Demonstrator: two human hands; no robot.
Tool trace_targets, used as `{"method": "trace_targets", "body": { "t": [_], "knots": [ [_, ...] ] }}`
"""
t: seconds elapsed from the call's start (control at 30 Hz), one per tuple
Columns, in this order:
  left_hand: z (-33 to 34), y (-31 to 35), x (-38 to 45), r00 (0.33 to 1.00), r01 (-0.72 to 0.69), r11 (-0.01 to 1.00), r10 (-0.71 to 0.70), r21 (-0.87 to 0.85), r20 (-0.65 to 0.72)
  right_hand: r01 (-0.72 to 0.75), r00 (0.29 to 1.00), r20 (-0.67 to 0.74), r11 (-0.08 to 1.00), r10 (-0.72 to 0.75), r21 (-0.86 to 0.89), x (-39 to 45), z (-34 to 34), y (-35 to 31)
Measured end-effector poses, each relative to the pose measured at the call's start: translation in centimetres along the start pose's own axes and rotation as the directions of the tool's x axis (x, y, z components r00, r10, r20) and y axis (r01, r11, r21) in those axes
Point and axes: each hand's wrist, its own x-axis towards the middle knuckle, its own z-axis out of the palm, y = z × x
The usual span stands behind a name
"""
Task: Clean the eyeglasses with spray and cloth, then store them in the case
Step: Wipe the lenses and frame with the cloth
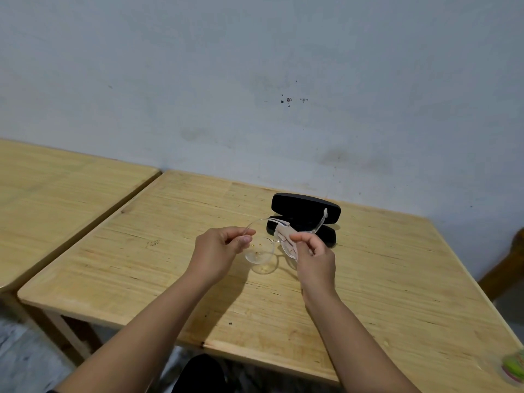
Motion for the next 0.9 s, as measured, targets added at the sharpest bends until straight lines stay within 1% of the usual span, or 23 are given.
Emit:
{"method": "trace_targets", "body": {
  "t": [0.13,0.23,0.33,0.43,0.5,0.57,0.7,0.83,0.9],
  "knots": [
    [0.2,0.2,0.0,1.0,-0.014,1.0,0.014,-0.015,-0.009,-0.016,0.998,0.055,0.999,0.014,0.043,-0.2,-0.1,-0.1],
    [0.5,0.4,-0.1,0.999,-0.03,0.999,0.029,-0.016,-0.013,-0.046,0.998,0.034,0.997,0.044,0.056,0.1,-0.2,0.2],
    [0.7,0.5,-0.2,0.999,-0.041,0.999,0.041,-0.014,-0.01,-0.106,0.994,0.024,0.988,0.104,0.108,0.3,-0.2,0.3],
    [0.7,0.3,-0.2,0.999,-0.033,0.999,0.032,-0.004,-0.018,-0.163,0.985,0.07,0.977,0.155,0.135,0.5,-0.3,0.2],
    [0.5,0.1,-0.1,0.999,-0.022,1.0,0.022,-0.003,-0.026,-0.177,0.981,0.102,0.977,0.166,0.118,0.6,-0.3,0.2],
    [0.5,-0.1,-0.1,0.999,-0.016,1.0,0.016,0.006,-0.03,-0.186,0.978,0.112,0.98,0.178,0.067,0.8,-0.2,0.4],
    [0.3,-0.2,0.0,0.999,-0.016,1.0,0.016,0.025,-0.037,-0.182,0.978,0.086,0.978,0.191,-0.106,1.1,0.2,0.9],
    [0.1,-0.3,-0.1,0.998,-0.017,1.0,0.017,0.004,-0.063,-0.135,0.989,0.031,0.962,0.146,-0.237,1.3,0.5,1.0],
    [0.1,-0.3,-0.1,0.997,-0.019,1.0,0.018,-0.006,-0.077,-0.097,0.995,0.002,0.936,0.104,-0.339,1.3,0.8,0.9]
  ]
}}
